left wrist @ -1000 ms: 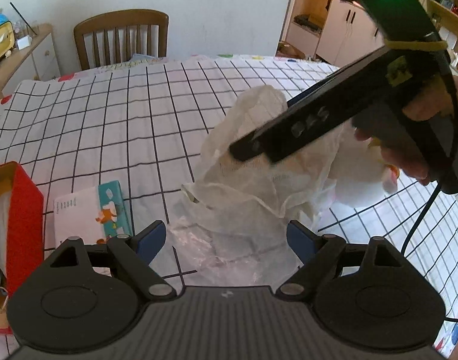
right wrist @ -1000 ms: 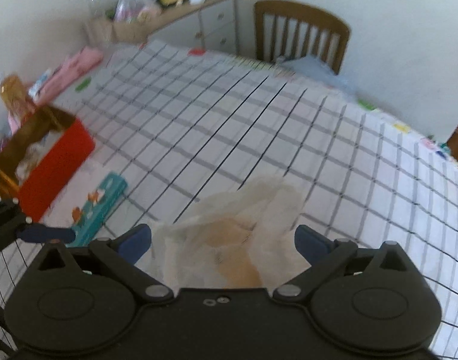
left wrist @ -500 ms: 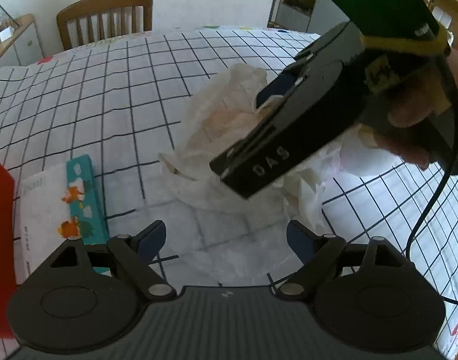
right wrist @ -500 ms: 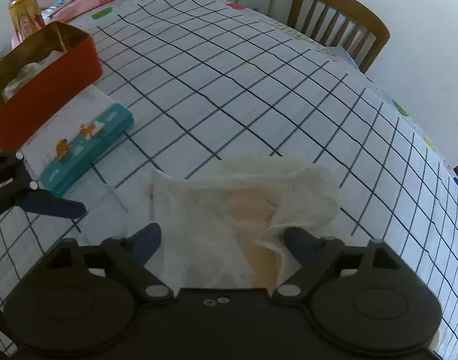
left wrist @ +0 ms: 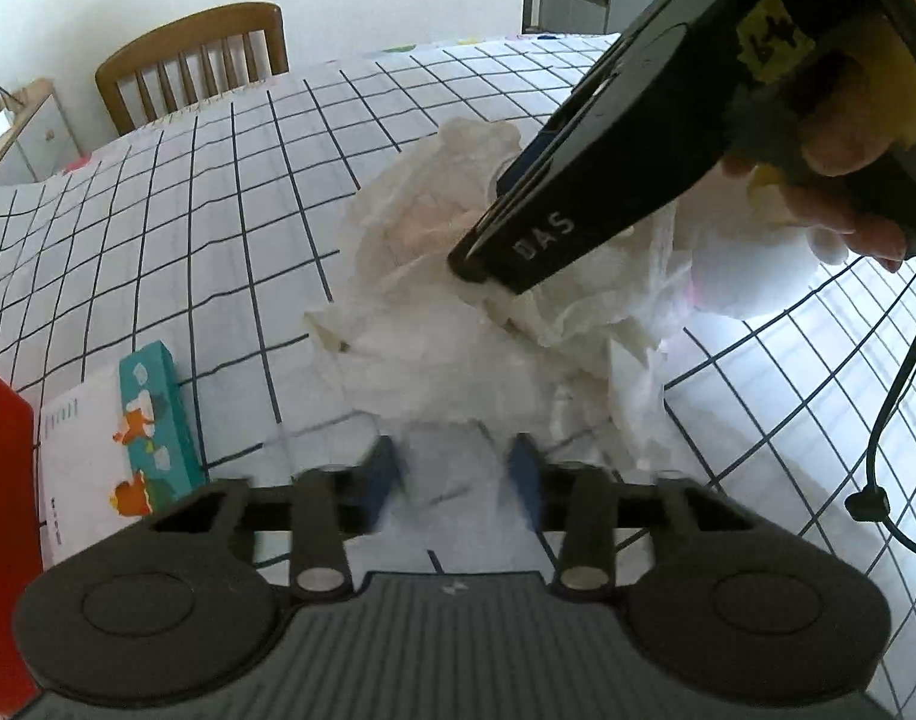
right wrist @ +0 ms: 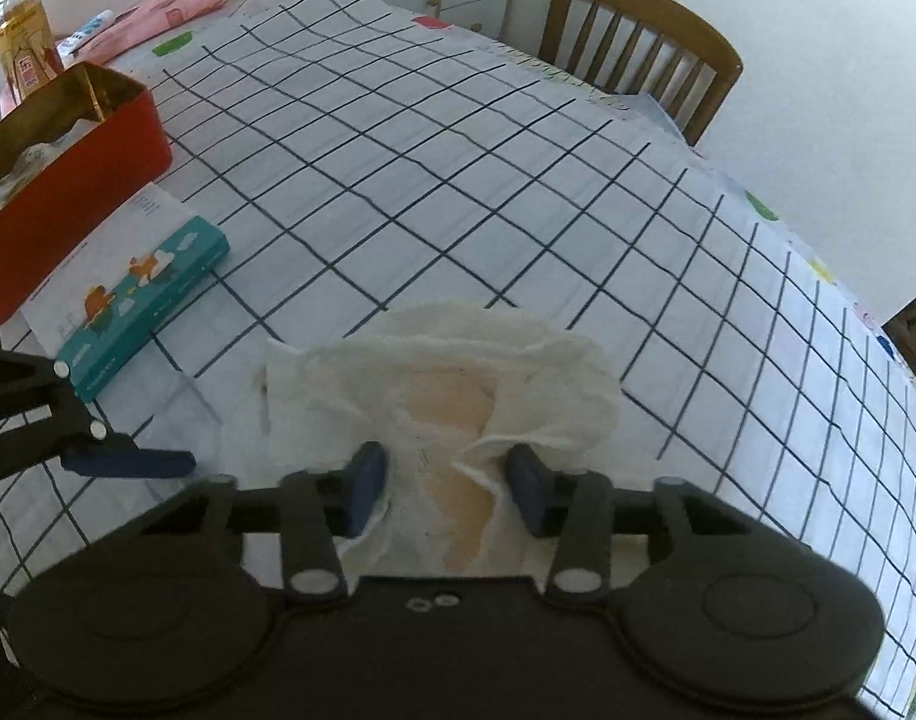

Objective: Organize soft objects
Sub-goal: 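Close the right tool on the white tissue while the left tool grasps the clear plastic bag, then lift the tissue with the right tool while the left tool carries the plastic bag to the tin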

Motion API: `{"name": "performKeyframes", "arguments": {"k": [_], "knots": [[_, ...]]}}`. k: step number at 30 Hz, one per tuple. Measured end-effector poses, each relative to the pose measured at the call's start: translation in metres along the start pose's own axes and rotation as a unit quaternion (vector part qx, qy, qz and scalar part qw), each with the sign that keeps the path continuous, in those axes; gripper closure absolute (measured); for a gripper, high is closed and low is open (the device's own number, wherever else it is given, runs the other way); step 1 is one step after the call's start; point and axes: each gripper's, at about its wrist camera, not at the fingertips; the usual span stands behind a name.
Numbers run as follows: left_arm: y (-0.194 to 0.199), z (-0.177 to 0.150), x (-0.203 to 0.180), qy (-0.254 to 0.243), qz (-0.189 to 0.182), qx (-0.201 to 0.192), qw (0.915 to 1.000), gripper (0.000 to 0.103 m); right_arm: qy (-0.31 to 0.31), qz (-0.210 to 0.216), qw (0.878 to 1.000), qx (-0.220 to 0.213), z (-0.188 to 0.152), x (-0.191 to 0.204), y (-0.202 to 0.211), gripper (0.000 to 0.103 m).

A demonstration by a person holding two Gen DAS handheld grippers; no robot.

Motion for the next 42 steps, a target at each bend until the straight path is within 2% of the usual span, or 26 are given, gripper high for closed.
{"name": "performKeyframes", "arguments": {"k": [1, 5, 6, 9, 18, 26, 33, 42], "knots": [[0.0, 0.001, 0.001, 0.001, 0.0, 0.0, 1.0, 0.073, -0.004, 0.001, 1.0, -0.002, 0.0, -0.002, 0.001, 0.071], [0.001, 0.002, 0.003, 0.001, 0.001, 0.001, 1.0, 0.093, -0.022, 0.005, 1.0, -0.016, -0.001, -0.008, 0.011, 0.087], [0.004, 0.003, 0.005, 0.003, 0.001, -0.001, 1.0, 0.094, -0.027, 0.006, 0.999, -0.021, 0.0, -0.01, 0.015, 0.093], [0.009, 0.005, 0.012, 0.012, 0.006, -0.01, 0.9999, 0.096, -0.041, 0.008, 0.998, -0.04, -0.001, -0.014, 0.028, 0.098], [0.035, 0.013, 0.038, 0.054, 0.019, -0.042, 0.9974, 0.097, -0.099, 0.041, 0.989, -0.107, -0.008, -0.025, 0.079, 0.099], [0.069, 0.015, 0.064, 0.088, 0.029, -0.063, 0.9937, 0.097, -0.133, 0.08, 0.976, -0.156, -0.009, -0.02, 0.13, 0.099], [0.1, 0.01, 0.085, 0.106, 0.047, -0.076, 0.9904, 0.097, -0.138, 0.101, 0.968, -0.181, 0.001, 0.003, 0.155, 0.099], [0.138, -0.001, 0.118, 0.12, 0.068, -0.09, 0.9863, 0.097, -0.136, 0.137, 0.961, -0.201, 0.026, 0.044, 0.164, 0.099]]}}
Point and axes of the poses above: each gripper's, at about its wrist camera, not at the fingertips, and y roughly against the way its jaws point, x to its left, z to its top, and after that the axes turned 4 degrees about z, right-handed
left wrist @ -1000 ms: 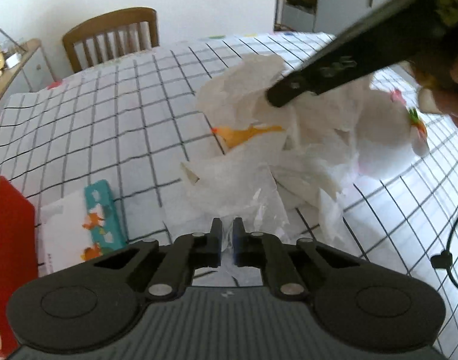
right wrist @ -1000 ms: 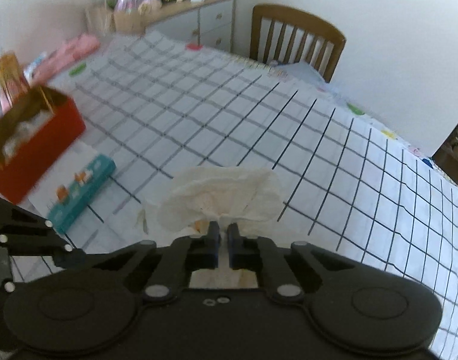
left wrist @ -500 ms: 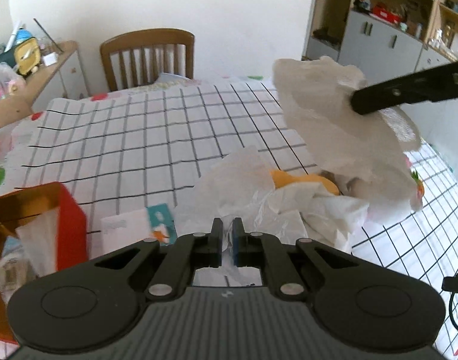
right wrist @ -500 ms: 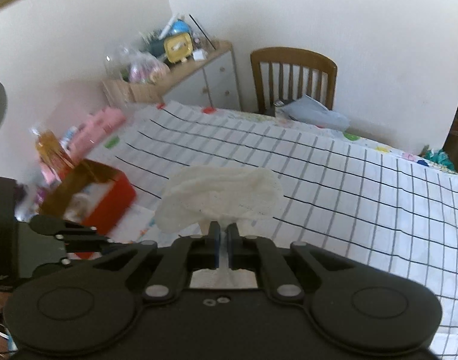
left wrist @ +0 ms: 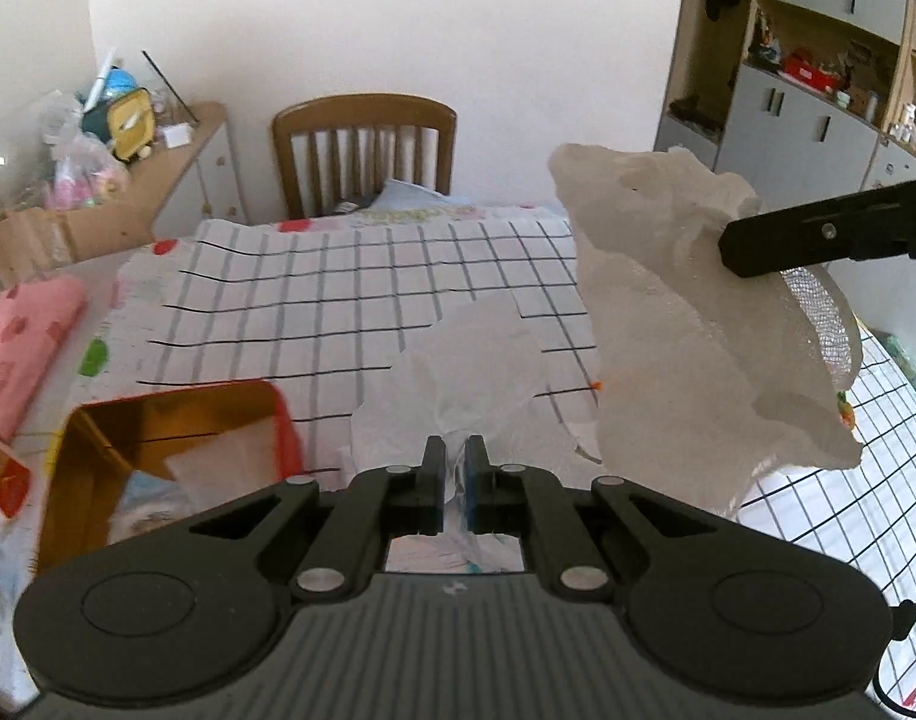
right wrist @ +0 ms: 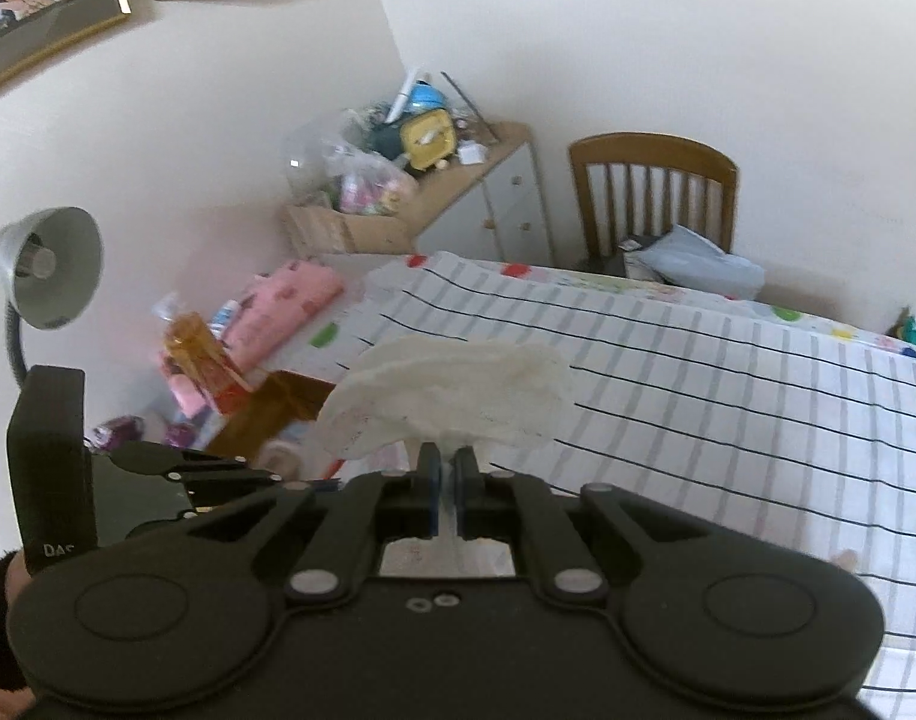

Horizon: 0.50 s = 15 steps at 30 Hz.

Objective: Organize soft objects
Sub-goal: 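Lift the tissue with the right tool while the left tool carries the plastic bag to the tin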

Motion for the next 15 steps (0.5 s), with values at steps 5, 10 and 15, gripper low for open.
{"name": "performKeyframes", "arguments": {"k": [5, 10, 15], "knots": [[0.014, 0.0, 0.027, 0.004, 0.014, -0.007, 0.9999, 0.097, 0.011, 0.022, 1.0, -0.01, 0.015, 0.031, -0.009, 0.099], [0.025, 0.0, 0.057, 0.01, 0.028, -0.01, 0.9995, 0.097, 0.025, 0.04, 0.999, -0.015, 0.03, 0.06, -0.025, 0.099], [0.032, -0.003, 0.089, 0.017, 0.036, -0.007, 0.9992, 0.097, 0.033, 0.056, 0.998, -0.016, 0.043, 0.087, -0.049, 0.099]]}}
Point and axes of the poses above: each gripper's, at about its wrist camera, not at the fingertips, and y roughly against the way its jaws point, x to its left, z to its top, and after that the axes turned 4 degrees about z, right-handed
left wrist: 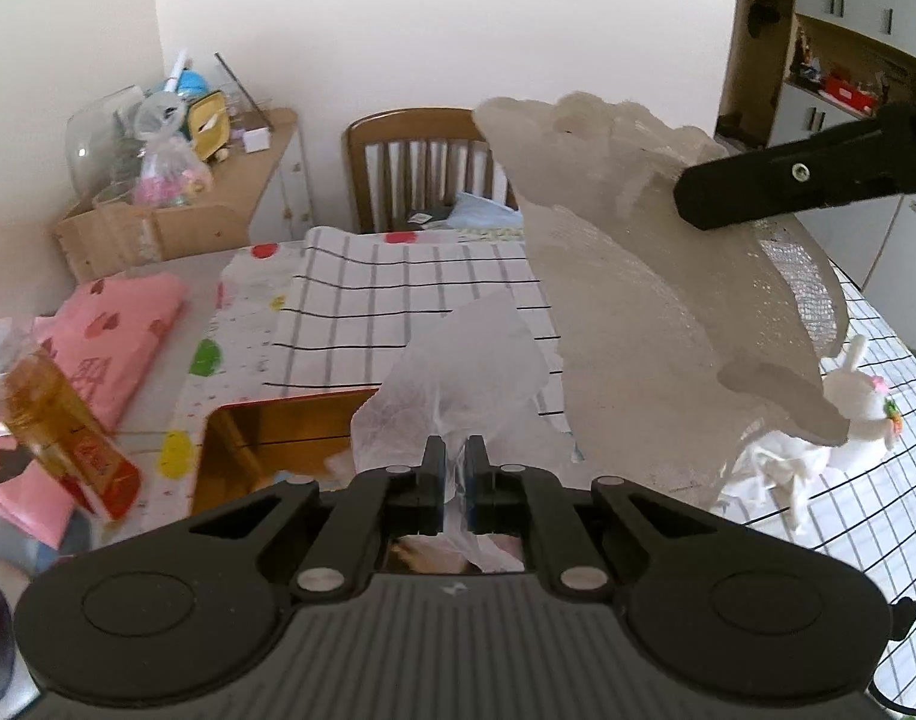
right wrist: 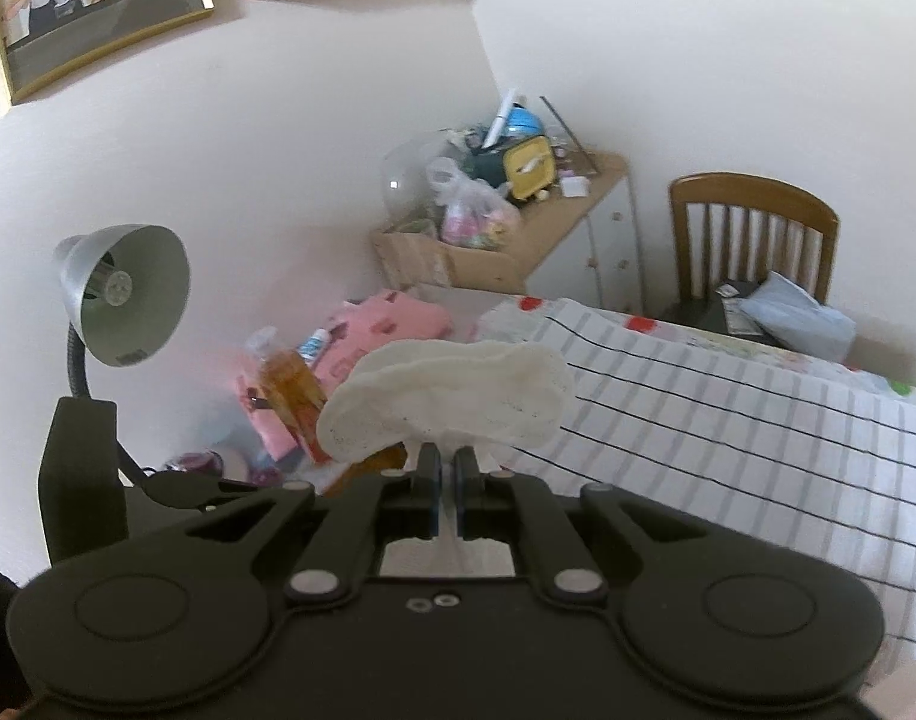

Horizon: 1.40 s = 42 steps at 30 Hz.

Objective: Organize soft objects
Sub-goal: 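Lift the tissue with the right tool while the left tool carries the plastic bag to the tin, then lower the tissue into the tin and open the right tool while the left tool releases the bag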

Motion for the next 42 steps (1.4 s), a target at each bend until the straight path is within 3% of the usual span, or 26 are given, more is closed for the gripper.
{"name": "performKeyframes", "arguments": {"k": [11, 17, 28, 35, 42], "knots": [[-0.008, -0.001, 0.066, 0.016, 0.024, 0.01, 0.9995, 0.097, -0.019, 0.039, 0.999, -0.006, 0.014, 0.028, -0.061, 0.099], [-0.027, -0.01, 0.087, 0.01, 0.039, 0.027, 0.9988, 0.097, -0.037, 0.039, 0.999, -0.008, 0.009, 0.028, -0.091, 0.099], [-0.063, -0.029, 0.092, -0.005, 0.022, 0.068, 0.9974, 0.097, -0.094, -0.017, 0.993, 0.063, -0.043, 0.002, -0.155, 0.099], [-0.081, -0.034, 0.085, -0.012, -0.005, 0.091, 0.9958, 0.097, -0.044, -0.056, 0.99, 0.12, -0.065, 0.011, -0.181, 0.098], [-0.096, -0.041, 0.081, -0.017, -0.015, 0.116, 0.9931, 0.097, 0.006, -0.066, 0.986, 0.153, -0.076, 0.021, -0.193, 0.089]]}}
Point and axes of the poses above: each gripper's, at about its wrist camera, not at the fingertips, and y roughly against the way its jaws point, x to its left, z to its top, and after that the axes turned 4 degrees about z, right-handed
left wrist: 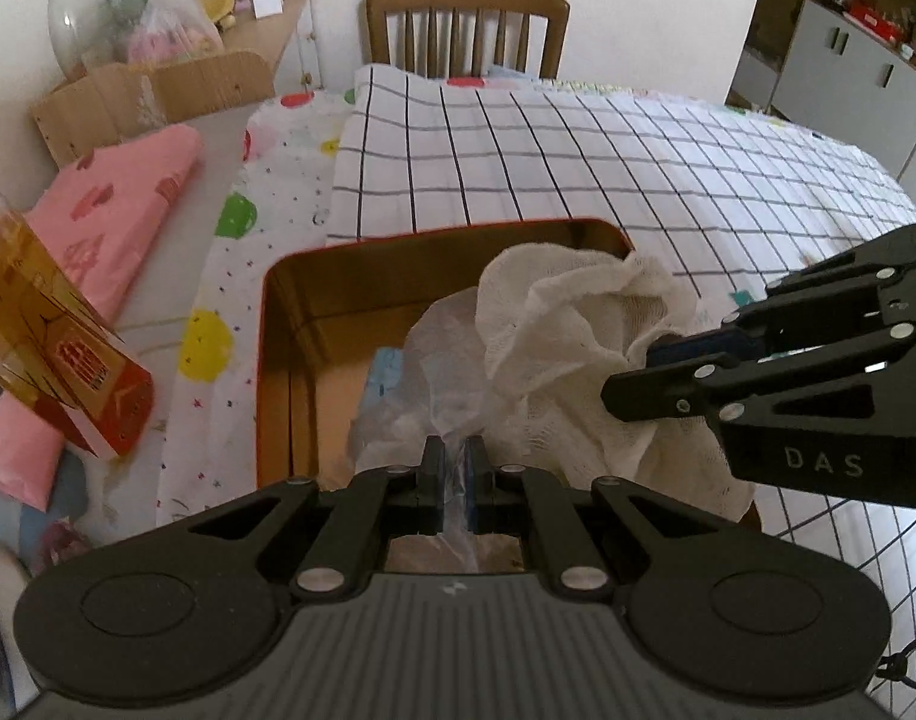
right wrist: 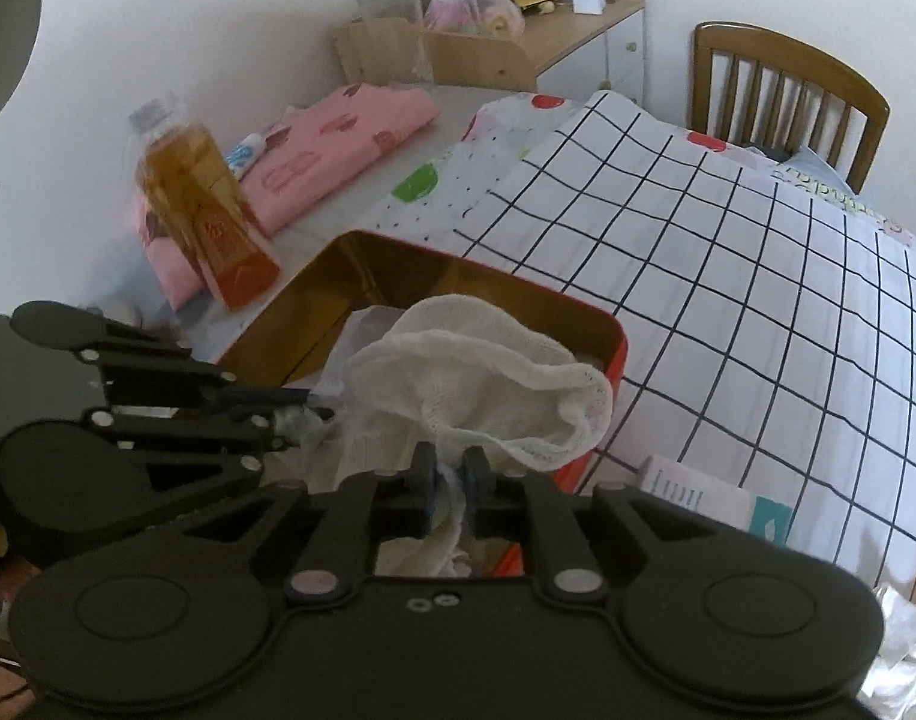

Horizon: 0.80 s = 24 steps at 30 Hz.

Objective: Organize soft objects
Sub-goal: 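Lower the tissue into the tin and open the right tool while the left tool releases the bag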

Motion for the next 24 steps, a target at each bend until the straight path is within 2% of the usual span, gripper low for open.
{"name": "performKeyframes", "arguments": {"k": [11, 20, 24], "knots": [[-0.008, 0.004, -0.001, 0.002, 0.006, 0.017, 0.9998, 0.097, 0.052, -0.004, 0.999, 0.004, 0.0, 0.012, 0.005, 0.068], [0.001, 0.004, 0.001, 0.013, 0.018, 0.011, 0.9997, 0.096, 0.053, 0.011, 0.998, -0.012, 0.001, 0.012, 0.023, 0.053], [0.006, 0.003, 0.001, 0.018, 0.02, 0.011, 0.9996, 0.096, 0.053, 0.018, 0.998, -0.021, 0.001, 0.011, 0.035, 0.052]]}}
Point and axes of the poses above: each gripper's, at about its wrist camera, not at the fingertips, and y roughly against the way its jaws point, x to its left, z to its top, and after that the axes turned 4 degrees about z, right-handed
